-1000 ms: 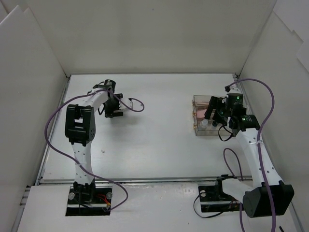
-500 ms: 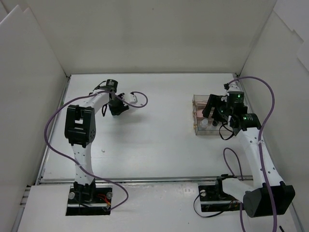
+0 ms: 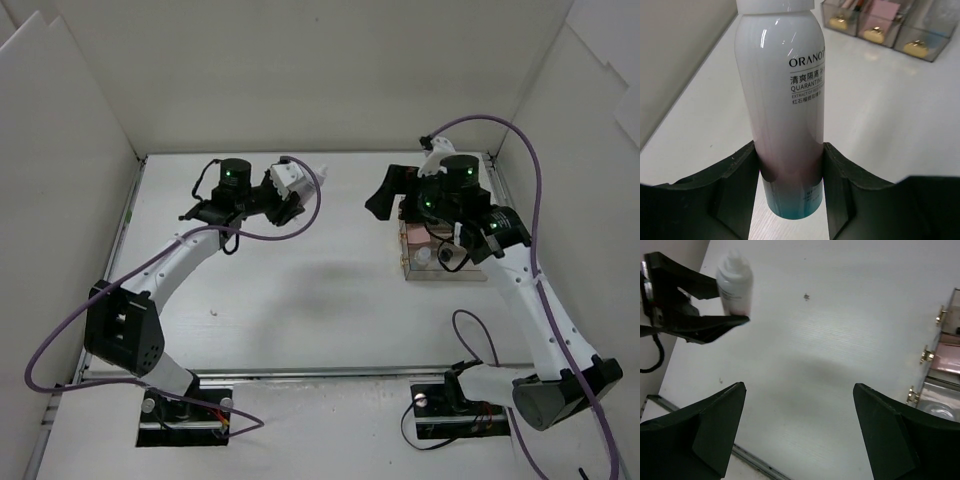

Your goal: Organize the makeup

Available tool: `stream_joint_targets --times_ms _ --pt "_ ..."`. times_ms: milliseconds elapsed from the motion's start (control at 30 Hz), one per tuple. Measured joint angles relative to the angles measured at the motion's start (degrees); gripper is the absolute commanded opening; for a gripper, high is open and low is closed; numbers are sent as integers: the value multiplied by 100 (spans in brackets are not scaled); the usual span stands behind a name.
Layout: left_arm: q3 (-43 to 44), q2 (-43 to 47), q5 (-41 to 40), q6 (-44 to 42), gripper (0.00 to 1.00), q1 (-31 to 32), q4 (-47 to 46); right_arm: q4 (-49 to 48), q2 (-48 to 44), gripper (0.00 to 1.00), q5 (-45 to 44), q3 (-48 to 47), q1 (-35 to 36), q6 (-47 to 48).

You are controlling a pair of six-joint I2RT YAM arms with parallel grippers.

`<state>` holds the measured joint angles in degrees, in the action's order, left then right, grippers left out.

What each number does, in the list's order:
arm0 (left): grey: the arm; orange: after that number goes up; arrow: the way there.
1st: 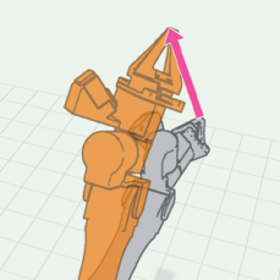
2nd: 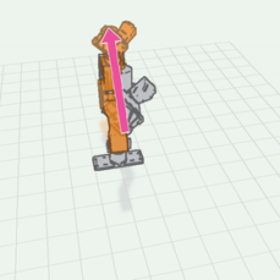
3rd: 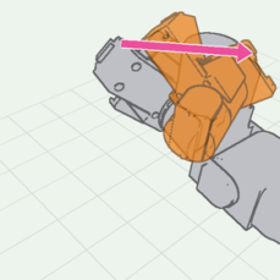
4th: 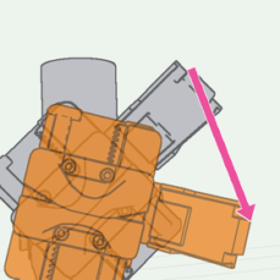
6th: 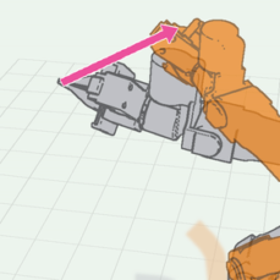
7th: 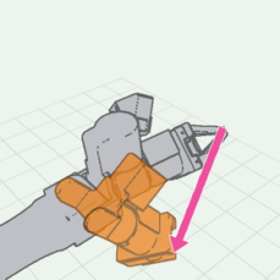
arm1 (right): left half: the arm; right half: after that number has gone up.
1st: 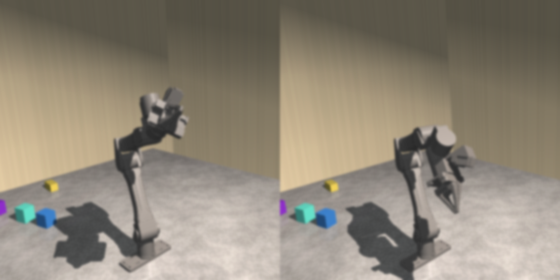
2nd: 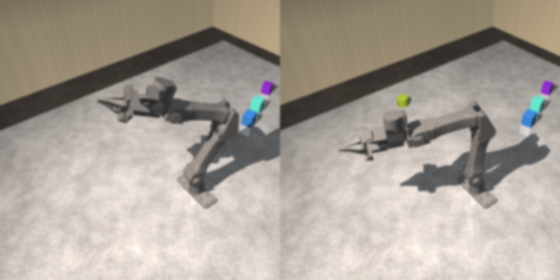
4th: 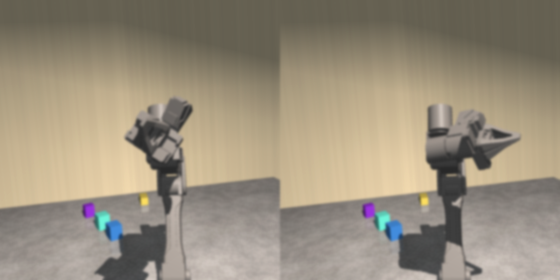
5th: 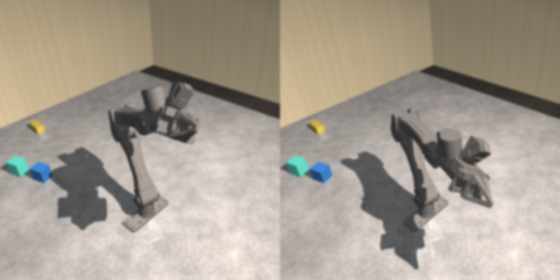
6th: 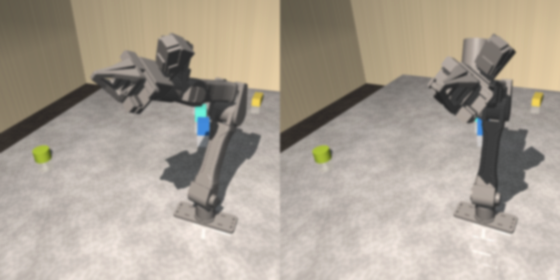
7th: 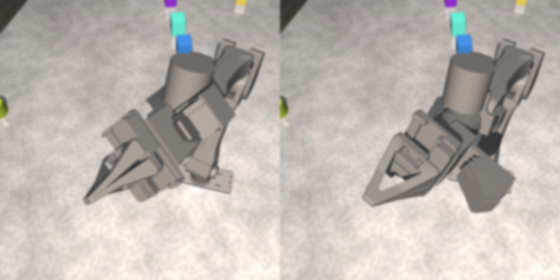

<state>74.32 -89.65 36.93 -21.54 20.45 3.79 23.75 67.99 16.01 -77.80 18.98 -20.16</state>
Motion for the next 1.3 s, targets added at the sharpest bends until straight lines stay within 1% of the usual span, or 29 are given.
stream_joint_targets --times_ms 133,233,333,467,667,867,1133,1233,1267,1300 --pt "-221 168 50 151 0 590 -232 -28 424 88 175 -367 476 -138" --pt "-538 356 -37 142 0 885 -382 -37 629 89 260 -466 737 -236" --pt "-741 533 -120 131 0 1027 -426 -35 745 89 289 -483 896 -291" --pt "-780 660 -240 74 0 1161 -544 -39 850 89 295 -483 999 -367" --pt "-780 754 -310 -85 0 1388 -684 -85 1008 89 293 -479 1064 -407" --pt "-866 767 -313 -247 0 1591 -721 -223 1067 87 291 -459 1073 -426" --pt "-920 809 -391 -380 0 1707 -752 -332 1088 79 295 -243 1075 -481" --pt "-920 813 -407 -407 0 1716 -761 -334 1110 72 295 -160 1080 -514" --pt "-920 813 -424 -428 0 1731 -758 -332 1119 67 297 -136 1080 -520" --pt "-920 813 -437 -455 0 1735 -756 -330 1132 64 310 -129 1080 -529"
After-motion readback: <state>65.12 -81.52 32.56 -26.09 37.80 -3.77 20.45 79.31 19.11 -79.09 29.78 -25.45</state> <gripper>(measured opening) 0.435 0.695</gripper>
